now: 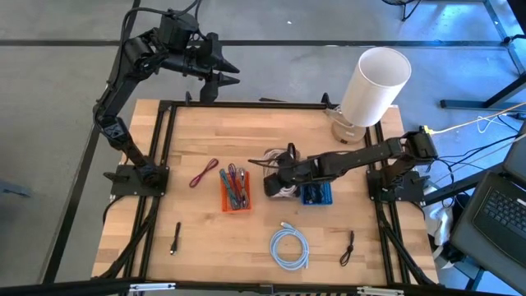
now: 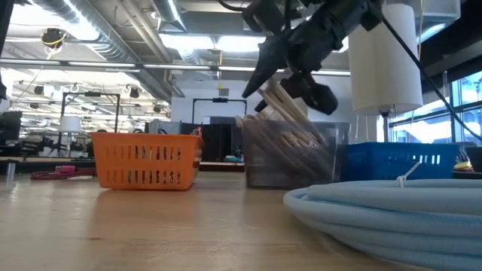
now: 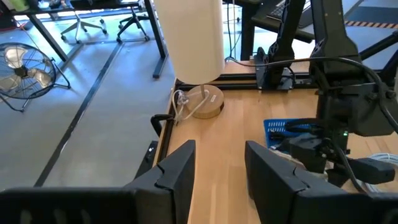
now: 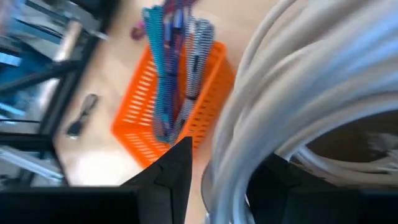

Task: Pick & Place USB Port
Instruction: Put the light brown HDMI cable into the black bin

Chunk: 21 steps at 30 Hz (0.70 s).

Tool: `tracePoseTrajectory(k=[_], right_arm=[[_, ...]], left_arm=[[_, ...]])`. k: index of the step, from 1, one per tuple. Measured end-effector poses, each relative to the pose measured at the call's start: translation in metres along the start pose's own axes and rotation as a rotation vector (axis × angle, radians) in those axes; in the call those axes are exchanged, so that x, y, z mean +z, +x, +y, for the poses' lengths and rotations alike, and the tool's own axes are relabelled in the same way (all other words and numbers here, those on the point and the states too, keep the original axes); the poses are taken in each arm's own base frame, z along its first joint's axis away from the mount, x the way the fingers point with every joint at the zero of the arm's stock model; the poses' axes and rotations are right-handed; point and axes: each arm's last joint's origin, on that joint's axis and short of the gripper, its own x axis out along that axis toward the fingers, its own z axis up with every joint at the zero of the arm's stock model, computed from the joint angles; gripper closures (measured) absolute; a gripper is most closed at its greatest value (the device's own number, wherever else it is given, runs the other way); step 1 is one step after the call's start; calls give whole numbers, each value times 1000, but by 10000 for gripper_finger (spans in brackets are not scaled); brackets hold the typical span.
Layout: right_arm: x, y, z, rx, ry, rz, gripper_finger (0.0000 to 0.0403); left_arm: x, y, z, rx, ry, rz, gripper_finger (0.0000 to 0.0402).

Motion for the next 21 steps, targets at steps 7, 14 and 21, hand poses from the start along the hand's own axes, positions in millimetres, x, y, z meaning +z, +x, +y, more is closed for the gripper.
tracePoseTrajectory(k=[7, 14, 21], right_arm=[[13, -19, 17, -155, -76, 14, 269], [17, -35, 26, -263, -110, 23, 269], [14, -37, 29, -246, -60, 58, 269]], left_arm=[[0, 0, 0, 0, -2, 0, 270], [0, 0, 0, 0, -3, 0, 270], [0, 0, 0, 0, -3, 1, 270]])
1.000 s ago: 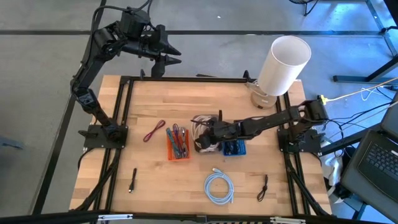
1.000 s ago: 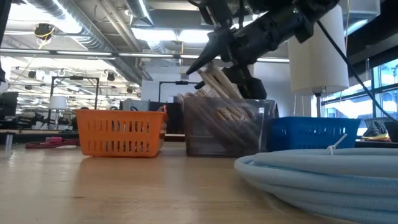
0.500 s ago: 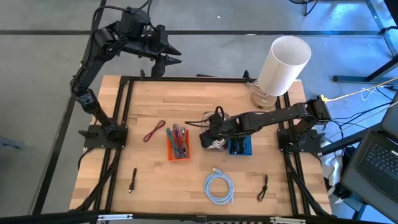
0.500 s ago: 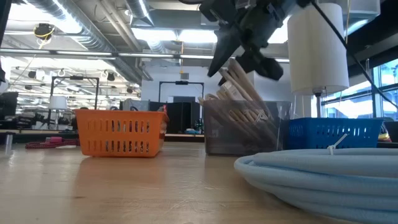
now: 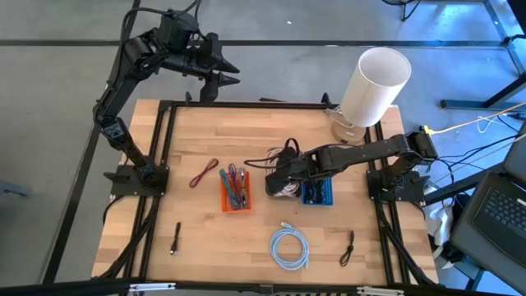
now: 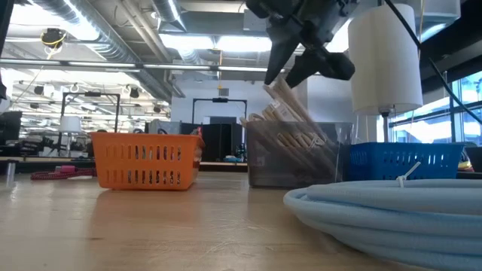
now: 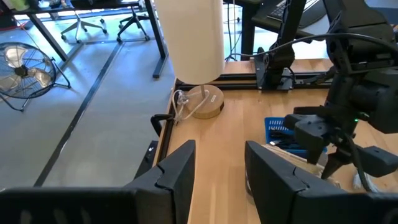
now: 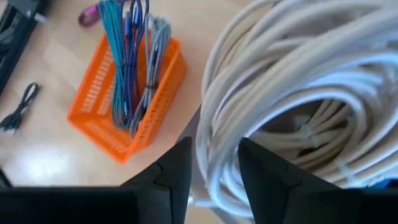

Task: Pick & Place USB Port
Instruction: Put the light brown HDMI cable into the black bin

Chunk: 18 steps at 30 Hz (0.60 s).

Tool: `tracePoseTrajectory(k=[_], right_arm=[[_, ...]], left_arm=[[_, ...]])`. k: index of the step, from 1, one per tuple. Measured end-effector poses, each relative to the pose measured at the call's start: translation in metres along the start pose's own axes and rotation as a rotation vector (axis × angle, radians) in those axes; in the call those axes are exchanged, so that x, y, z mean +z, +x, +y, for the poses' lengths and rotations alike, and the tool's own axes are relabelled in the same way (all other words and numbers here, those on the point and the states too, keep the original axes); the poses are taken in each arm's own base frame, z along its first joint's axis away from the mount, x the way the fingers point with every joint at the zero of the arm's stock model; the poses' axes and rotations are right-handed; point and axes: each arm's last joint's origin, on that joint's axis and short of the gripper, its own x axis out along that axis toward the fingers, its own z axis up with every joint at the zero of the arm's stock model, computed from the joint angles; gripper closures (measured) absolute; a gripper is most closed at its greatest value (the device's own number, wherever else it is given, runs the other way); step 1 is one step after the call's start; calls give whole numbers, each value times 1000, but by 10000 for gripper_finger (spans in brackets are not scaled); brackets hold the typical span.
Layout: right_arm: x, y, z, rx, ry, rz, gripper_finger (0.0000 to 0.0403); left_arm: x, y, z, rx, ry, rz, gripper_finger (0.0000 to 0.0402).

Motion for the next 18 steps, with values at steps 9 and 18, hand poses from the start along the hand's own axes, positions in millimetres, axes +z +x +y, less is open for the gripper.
tracePoseTrajectory(k=[9, 18], right_arm=[[-9, -8, 4, 5, 23, -6, 269], [-22, -16, -1, -90, 26, -17, 269]], left_arm=[[0, 0, 0, 1, 0, 1, 270], [-7, -1, -1, 6, -22, 73, 270]])
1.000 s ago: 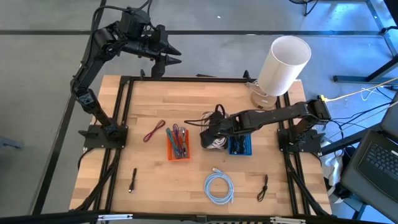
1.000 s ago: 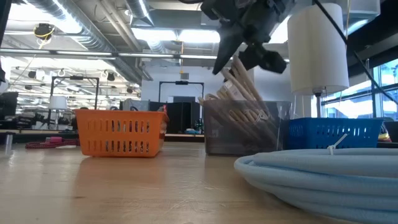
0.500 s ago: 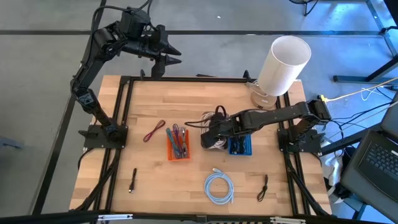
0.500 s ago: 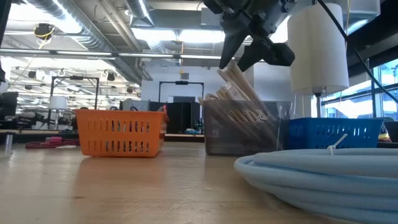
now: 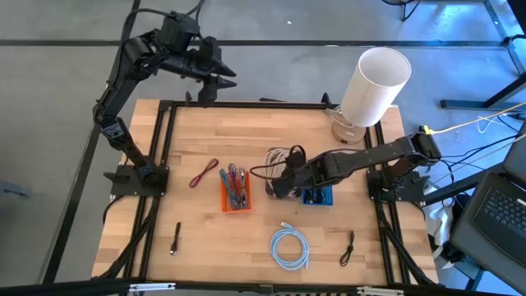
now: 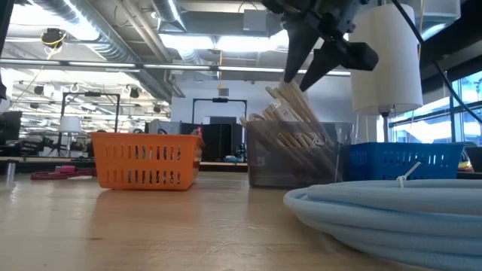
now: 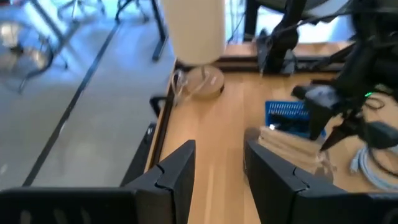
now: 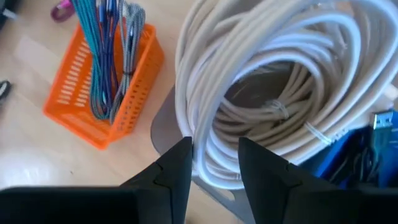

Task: Pick & Place USB Port
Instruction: Put the light brown HDMI cable into the black bin, then adjust the bins

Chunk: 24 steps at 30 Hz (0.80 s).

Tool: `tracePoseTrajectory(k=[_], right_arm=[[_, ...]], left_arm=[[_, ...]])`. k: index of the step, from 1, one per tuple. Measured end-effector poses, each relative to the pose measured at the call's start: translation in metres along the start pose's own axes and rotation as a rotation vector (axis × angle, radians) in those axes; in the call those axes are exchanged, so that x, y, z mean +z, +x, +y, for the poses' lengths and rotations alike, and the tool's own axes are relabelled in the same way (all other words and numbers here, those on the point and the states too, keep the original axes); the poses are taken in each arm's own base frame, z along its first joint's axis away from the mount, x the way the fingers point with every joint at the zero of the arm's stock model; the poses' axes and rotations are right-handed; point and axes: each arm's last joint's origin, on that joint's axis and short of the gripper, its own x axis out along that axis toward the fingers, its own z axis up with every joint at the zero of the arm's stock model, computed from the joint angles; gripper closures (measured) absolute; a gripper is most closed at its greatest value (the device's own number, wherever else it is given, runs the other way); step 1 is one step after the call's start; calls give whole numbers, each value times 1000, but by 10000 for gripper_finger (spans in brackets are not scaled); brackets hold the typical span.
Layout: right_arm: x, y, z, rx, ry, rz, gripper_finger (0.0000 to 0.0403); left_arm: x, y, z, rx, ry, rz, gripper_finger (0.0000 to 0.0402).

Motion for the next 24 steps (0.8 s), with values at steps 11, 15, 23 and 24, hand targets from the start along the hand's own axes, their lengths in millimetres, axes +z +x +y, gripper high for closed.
tracePoseTrajectory(k=[11, 15, 23, 24], right_arm=[[0, -12, 0, 25, -2, -38, 269], [5, -32, 4, 16, -14, -56, 269], [10, -82, -15, -299, -27, -71, 273], [8, -85, -21, -356, -23, -52, 277]], left_arm=[[-16, -2, -3, 42, -111, 190, 270], [-16, -2, -3, 42, -111, 189, 270], [-24, 4, -6, 6, -197, 263, 270], [-29, 8, -8, -6, -224, 303, 270]])
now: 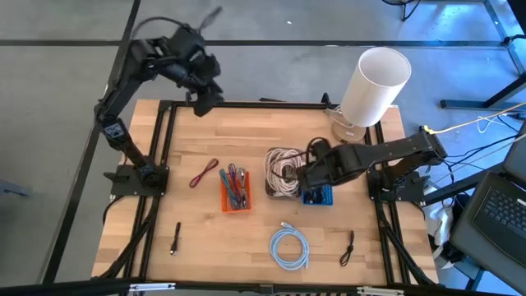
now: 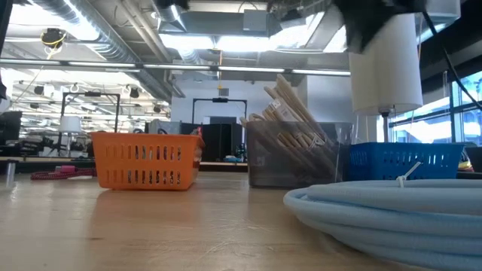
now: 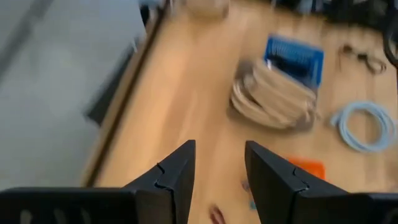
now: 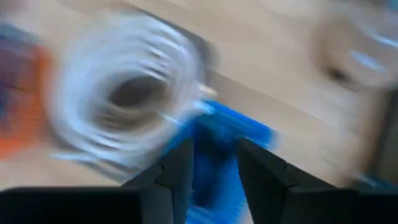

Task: Pick & Place USB Port
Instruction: Adjust the bins

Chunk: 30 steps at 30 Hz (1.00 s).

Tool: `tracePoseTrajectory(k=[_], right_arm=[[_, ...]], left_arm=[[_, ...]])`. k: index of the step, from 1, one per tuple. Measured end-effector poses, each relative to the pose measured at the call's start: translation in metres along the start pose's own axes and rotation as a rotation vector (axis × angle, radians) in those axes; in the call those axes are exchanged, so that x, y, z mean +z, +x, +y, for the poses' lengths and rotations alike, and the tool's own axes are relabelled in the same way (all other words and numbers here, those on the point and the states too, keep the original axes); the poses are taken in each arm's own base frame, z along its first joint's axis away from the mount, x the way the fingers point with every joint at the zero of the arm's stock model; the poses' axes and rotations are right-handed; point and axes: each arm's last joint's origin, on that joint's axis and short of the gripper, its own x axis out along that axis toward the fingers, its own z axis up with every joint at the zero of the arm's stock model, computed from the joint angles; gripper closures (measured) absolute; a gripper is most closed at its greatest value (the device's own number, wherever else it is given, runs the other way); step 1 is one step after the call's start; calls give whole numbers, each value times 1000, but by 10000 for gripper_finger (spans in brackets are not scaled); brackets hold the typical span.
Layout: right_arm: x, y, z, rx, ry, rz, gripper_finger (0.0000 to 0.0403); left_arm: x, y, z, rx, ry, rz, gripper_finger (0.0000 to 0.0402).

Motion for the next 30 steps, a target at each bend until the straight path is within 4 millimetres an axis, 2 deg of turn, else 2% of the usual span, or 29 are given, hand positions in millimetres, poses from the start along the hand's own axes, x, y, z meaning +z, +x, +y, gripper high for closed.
tracePoseTrajectory(k=[2, 5, 8, 10, 12, 15, 19, 22, 23, 26, 30], right_arm=[[-7, 0, -8, -80, -4, 42, 285], [-18, 4, -12, -81, -34, 51, 300], [-26, 11, -20, -112, -55, 91, 322], [-31, 16, -32, -130, -58, 120, 339], [-35, 18, -48, -139, -56, 167, 358], [-38, 16, -75, -96, -31, 187, 390], [-37, 8, -110, 60, 92, 136, 394], [-39, 10, -129, 166, 167, 122, 398], [-41, 14, -132, 181, 176, 123, 399], [-52, 30, -139, 153, 176, 163, 400], [-67, 57, -141, 100, 162, 222, 401]], left_arm=[[-7, 15, 0, -14, -42, 74, 270], [-26, 40, -4, -45, -78, 195, 270], [-52, 61, -9, -29, -122, 246, 270], [-73, 68, -15, -9, -154, 223, 271], [-97, 66, -22, -3, -185, 175, 274], [-133, 48, -34, 38, -223, 30, 286], [-178, 8, -50, 72, -283, -345, 308], [-215, -6, -57, 40, -380, -551, 321], [-229, -3, -58, 36, -434, -548, 325], [-270, 20, -58, 36, -656, -382, 336], [-299, 58, -57, -3, -843, -207, 352]])
